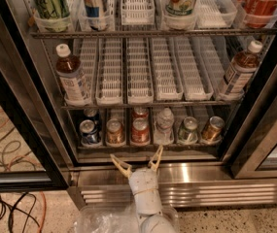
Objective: Pick coke can from bottom shelf of fridge
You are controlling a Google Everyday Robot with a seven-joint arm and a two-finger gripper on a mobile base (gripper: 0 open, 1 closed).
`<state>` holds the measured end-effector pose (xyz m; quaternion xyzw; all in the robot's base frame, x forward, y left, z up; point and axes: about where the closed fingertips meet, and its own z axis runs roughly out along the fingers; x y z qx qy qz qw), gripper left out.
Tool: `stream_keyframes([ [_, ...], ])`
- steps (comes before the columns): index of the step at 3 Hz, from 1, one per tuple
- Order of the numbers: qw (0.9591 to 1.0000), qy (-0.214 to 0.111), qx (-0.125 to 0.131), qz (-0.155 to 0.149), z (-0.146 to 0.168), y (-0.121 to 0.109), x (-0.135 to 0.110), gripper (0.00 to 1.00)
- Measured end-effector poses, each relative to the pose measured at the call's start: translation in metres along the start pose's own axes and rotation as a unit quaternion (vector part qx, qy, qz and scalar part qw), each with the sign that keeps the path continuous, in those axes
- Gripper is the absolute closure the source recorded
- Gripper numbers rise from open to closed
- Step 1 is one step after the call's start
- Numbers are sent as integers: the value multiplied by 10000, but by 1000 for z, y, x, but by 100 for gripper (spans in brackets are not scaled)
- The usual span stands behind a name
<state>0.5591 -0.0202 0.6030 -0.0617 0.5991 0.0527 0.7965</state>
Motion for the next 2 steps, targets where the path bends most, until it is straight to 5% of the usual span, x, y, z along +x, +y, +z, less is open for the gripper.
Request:
stream_keyframes([
  [1, 10000, -9, 5, 3, 0, 0, 0, 0],
  [2, 10000, -9, 5, 3, 0, 0, 0, 19],
])
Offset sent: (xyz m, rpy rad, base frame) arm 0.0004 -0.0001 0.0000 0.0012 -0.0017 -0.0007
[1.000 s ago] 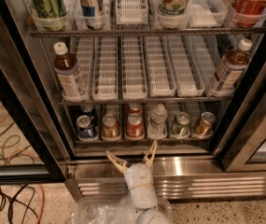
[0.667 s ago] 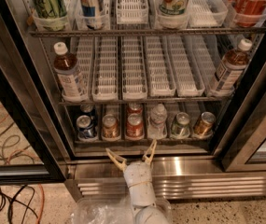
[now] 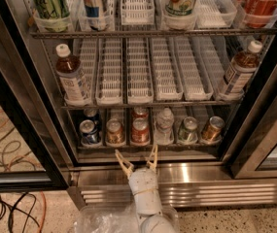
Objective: Pick coke can from bottom shelf of fridge
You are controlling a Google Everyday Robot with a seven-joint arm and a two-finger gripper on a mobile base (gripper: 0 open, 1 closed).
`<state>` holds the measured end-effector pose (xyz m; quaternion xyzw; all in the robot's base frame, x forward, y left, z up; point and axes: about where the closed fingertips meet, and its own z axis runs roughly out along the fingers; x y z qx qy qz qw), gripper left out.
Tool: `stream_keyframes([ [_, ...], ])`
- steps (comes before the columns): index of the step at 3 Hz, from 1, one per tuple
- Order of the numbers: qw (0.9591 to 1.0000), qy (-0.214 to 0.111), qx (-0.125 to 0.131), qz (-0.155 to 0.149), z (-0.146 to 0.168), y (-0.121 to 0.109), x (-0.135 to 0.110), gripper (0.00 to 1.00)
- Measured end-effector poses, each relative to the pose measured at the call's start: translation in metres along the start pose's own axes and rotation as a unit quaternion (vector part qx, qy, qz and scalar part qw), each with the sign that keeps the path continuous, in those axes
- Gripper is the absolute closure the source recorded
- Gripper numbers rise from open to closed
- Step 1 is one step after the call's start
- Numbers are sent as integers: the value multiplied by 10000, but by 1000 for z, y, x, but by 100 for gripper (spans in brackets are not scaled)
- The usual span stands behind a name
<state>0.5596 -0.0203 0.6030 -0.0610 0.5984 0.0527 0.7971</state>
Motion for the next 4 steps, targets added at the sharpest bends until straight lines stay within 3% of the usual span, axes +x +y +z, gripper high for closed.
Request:
stream_keyframes([
  [1, 10000, 0, 0, 0, 0, 0, 0, 41],
  [3, 10000, -2, 5, -32, 1, 0, 0, 31],
  [4, 10000, 2, 22, -69, 3, -1, 3, 32],
])
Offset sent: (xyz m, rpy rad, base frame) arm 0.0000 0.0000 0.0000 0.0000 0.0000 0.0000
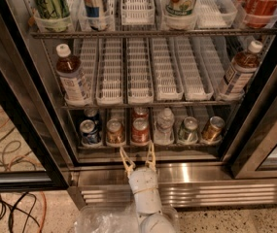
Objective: Pick coke can from bottom shelf of fridge
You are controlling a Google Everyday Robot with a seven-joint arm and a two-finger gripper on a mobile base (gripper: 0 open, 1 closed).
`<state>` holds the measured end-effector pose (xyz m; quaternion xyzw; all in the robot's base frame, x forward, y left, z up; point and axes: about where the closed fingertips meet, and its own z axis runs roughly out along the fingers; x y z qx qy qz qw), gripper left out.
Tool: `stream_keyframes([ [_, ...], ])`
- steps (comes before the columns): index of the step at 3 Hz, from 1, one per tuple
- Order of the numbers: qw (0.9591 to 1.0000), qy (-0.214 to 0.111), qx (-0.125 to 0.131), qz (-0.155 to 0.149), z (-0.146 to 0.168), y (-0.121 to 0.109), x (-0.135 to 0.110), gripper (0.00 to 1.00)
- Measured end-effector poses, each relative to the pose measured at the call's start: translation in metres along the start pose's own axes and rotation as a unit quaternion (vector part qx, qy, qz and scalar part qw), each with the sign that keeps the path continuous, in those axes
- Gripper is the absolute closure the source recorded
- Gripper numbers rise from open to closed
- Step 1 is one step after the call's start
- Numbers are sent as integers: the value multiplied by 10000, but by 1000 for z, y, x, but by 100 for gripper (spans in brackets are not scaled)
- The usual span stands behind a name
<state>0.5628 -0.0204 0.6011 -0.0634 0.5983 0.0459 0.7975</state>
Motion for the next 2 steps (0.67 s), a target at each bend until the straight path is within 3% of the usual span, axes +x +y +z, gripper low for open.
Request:
stream_keyframes([
  [2, 9998, -144, 123, -31, 18, -3, 4, 34],
])
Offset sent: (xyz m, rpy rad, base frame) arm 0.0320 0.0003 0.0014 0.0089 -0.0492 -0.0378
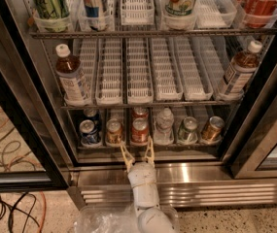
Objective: Pick coke can from bottom shelf of fridge
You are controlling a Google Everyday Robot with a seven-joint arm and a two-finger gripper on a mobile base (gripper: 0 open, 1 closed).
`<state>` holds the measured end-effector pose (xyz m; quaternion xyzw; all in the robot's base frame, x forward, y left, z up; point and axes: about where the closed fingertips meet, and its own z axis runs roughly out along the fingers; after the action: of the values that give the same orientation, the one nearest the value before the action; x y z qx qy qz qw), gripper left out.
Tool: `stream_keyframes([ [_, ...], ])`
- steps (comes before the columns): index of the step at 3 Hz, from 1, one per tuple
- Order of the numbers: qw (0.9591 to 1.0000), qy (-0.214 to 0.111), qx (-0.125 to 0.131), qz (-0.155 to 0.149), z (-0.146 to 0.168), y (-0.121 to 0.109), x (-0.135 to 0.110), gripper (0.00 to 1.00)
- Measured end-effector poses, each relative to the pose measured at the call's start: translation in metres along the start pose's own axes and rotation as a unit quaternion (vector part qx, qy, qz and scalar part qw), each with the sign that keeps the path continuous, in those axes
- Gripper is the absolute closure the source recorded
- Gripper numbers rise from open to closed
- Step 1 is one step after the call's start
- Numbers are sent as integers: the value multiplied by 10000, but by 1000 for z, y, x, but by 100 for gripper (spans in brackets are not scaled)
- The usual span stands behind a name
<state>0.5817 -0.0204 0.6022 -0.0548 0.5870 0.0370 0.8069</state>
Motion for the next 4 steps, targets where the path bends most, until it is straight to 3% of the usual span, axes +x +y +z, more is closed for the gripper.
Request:
stream_keyframes([
  [4, 9984, -417, 376, -114, 43, -23, -2, 35],
])
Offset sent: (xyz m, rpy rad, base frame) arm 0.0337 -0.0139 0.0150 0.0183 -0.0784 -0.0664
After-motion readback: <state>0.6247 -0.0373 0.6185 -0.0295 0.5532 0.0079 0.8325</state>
